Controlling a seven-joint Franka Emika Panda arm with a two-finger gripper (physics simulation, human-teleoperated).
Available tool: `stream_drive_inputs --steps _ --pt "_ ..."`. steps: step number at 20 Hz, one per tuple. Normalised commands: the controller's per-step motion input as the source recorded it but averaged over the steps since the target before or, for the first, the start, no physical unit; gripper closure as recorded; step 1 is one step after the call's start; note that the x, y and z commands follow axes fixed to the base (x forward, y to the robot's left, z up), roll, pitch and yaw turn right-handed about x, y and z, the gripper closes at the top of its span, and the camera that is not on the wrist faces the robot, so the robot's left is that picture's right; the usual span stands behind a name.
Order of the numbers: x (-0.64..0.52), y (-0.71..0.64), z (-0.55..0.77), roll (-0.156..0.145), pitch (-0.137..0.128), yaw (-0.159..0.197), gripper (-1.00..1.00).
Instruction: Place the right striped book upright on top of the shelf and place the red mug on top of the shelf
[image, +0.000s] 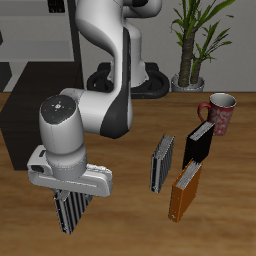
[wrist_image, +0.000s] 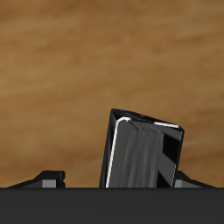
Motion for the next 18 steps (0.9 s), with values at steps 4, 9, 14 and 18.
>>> stream_drive_inputs --steps 4,9,14,18 --pt "-0.03 0.05 0.0 0.004 0.014 -0.005 1.0" --pt "-0.13 0.01 0.32 0.003 -0.017 -0.035 1.0" --pt "-0.29 0.02 0.67 -0.008 -0.06 -0.022 1.0" --pt "-0.41 0.0 0.7 -0.022 -0.023 -0.032 1.0"
